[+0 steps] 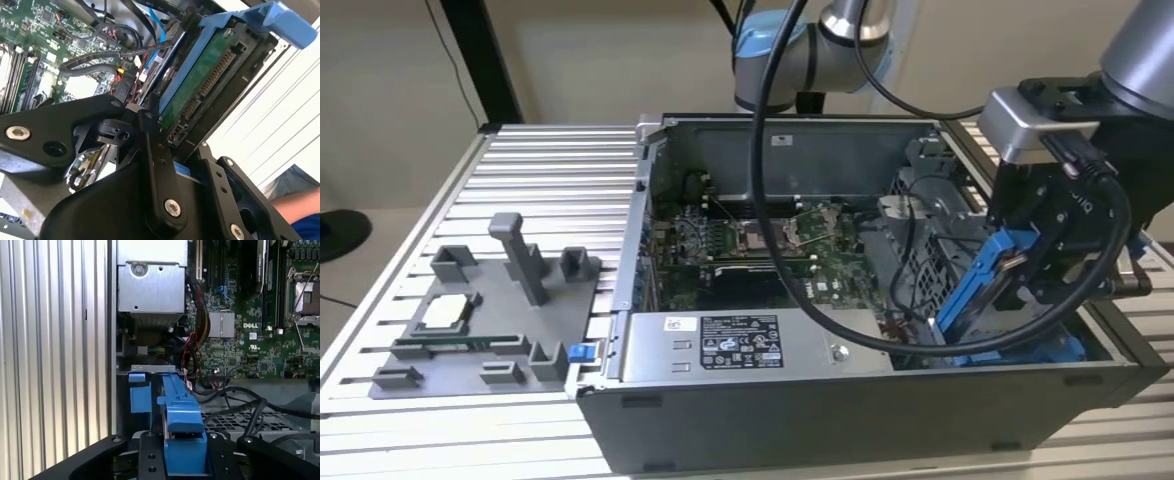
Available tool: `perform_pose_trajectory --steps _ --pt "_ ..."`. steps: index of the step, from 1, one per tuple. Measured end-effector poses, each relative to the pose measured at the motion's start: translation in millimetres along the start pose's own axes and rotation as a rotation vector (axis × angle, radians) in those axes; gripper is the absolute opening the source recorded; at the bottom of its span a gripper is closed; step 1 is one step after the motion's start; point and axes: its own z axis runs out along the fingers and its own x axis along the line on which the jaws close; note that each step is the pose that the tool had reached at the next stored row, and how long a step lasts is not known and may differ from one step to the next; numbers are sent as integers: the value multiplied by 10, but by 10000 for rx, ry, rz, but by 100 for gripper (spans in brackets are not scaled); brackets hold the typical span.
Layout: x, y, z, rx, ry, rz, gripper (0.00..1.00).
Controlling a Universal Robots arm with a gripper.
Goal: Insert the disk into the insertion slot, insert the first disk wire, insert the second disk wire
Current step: 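Insert the disk into the insertion slot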
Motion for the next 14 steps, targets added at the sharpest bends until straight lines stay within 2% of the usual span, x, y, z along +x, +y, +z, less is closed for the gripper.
perform_pose_trajectory --steps 5,6,10,14 --pt "3 -2 56 -10 -13 -1 0" --pt "2 -4 64 -14 -31 -3 100" --pt "4 -2 60 -20 -11 0 100" --pt "-2 1 -42 -25 -43 1 100"
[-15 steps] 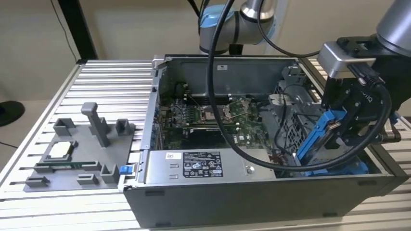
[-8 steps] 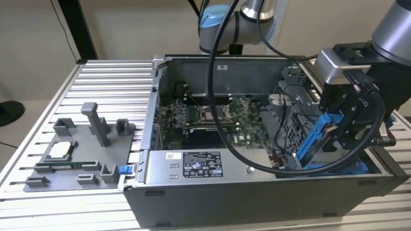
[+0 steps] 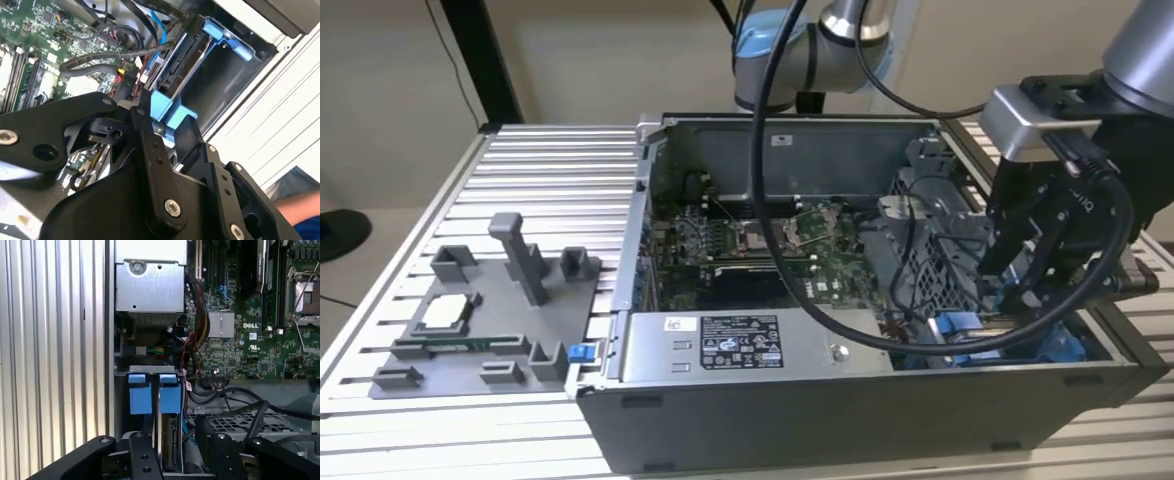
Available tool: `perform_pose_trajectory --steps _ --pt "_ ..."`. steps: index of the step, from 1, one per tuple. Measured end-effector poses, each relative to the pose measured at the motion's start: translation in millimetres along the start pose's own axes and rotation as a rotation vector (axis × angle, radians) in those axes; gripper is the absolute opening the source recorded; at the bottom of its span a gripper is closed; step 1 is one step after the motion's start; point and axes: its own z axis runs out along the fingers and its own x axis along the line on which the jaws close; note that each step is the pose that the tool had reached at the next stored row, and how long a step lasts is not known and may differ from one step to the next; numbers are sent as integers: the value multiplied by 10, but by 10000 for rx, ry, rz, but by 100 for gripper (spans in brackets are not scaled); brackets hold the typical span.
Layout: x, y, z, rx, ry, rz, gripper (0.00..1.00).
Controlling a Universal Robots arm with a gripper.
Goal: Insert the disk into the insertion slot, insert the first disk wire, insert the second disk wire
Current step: 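Insert the disk into the insertion slot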
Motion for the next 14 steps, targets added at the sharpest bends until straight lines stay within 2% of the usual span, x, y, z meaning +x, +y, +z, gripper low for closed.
perform_pose_trajectory --steps 3,5,8,10,11,14 --pt "-8 2 -111 -1 -11 -2 100" --pt "-14 3 -140 4 -14 -3 100" --pt "-45 3 -139 117 -16 -10 100" --pt "-90 2 -137 208 -17 -17 100" --pt "-113 2 -140 222 -19 -18 100" --pt "-149 6 -251 224 -18 -17 100"
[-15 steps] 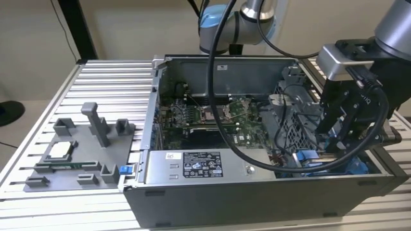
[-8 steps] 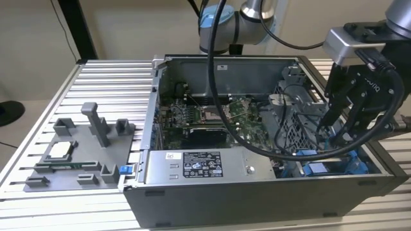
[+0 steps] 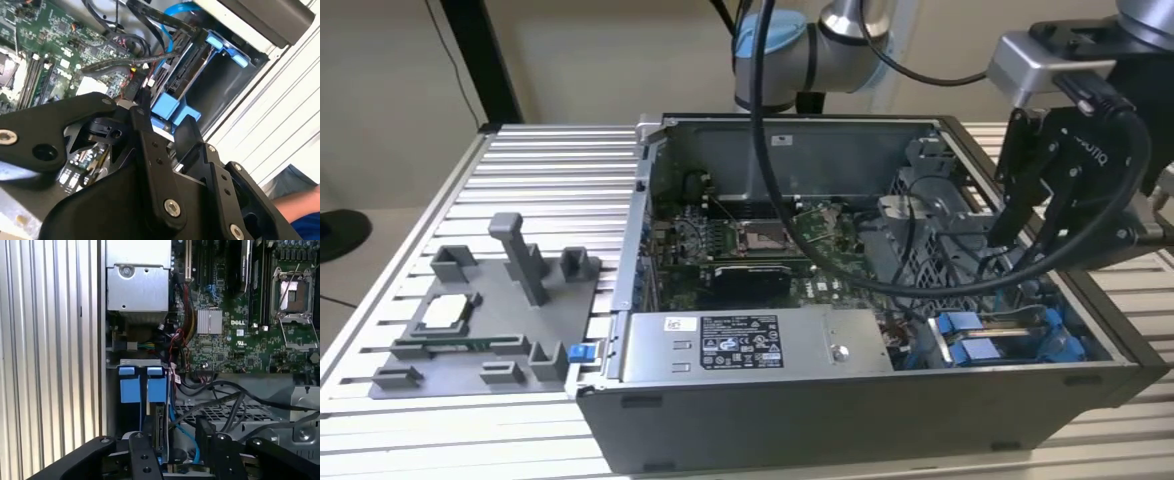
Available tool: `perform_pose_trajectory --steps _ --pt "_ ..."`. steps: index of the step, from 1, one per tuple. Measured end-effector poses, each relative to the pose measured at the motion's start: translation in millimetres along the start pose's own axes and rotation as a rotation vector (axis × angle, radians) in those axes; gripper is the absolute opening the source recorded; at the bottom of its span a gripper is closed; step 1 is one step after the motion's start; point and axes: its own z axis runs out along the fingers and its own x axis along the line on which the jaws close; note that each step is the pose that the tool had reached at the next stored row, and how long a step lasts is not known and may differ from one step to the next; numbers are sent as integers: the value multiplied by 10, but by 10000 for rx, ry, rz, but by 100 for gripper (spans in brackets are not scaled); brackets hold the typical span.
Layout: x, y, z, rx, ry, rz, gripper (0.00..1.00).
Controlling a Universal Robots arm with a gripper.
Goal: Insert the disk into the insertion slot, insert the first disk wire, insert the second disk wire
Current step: 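Insert the disk into the insertion slot, then insert the first disk wire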
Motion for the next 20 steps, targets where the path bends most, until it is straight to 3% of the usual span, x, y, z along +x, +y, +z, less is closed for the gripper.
perform_pose_trajectory --steps 3,5,9,15,17,20 --pt "-16 1 -110 0 -1 0 100" --pt "-17 1 -121 0 -3 0 100" --pt "-49 -2 -55 0 -1 1 100" --pt "-195 1 41 35 0 -4 100" --pt "-206 1 52 99 -2 -22 100" --pt "-206 1 52 95 -1 -89 100"
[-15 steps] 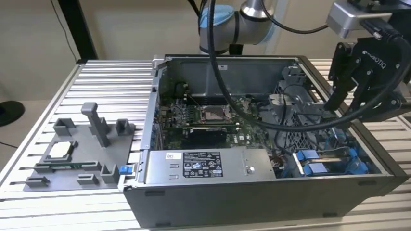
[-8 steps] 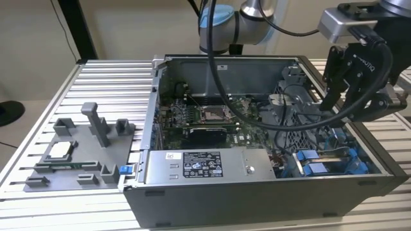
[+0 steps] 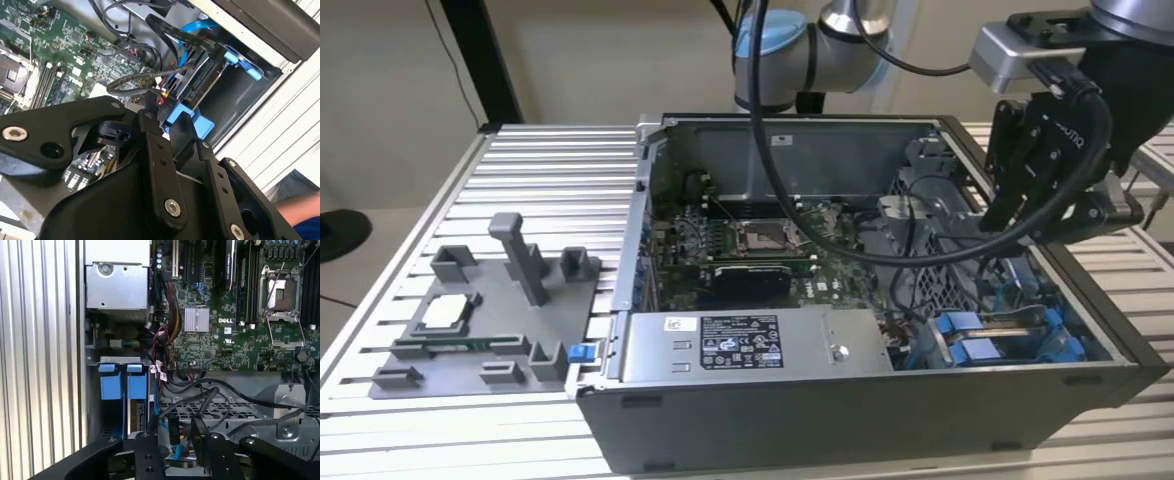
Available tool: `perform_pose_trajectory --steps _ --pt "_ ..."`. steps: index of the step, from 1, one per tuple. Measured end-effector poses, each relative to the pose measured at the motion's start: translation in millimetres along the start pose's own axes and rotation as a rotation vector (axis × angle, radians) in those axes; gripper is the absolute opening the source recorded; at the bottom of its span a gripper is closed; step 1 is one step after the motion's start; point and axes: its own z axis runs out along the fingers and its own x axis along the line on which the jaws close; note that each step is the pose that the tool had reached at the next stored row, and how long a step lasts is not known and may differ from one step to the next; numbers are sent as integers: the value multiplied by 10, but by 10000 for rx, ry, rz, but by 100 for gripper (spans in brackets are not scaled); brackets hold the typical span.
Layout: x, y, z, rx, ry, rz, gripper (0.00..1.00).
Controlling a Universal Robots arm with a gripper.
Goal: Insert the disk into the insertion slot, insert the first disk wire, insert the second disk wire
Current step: 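Insert the first disk wire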
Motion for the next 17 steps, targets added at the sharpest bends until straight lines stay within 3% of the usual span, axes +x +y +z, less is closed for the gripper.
perform_pose_trajectory --steps 8,13,17 --pt "23 -1 4 -19 -2 -563 100" --pt "26 -1 14 197 3 -872 100" --pt "26 5 24 210 8 -885 100"
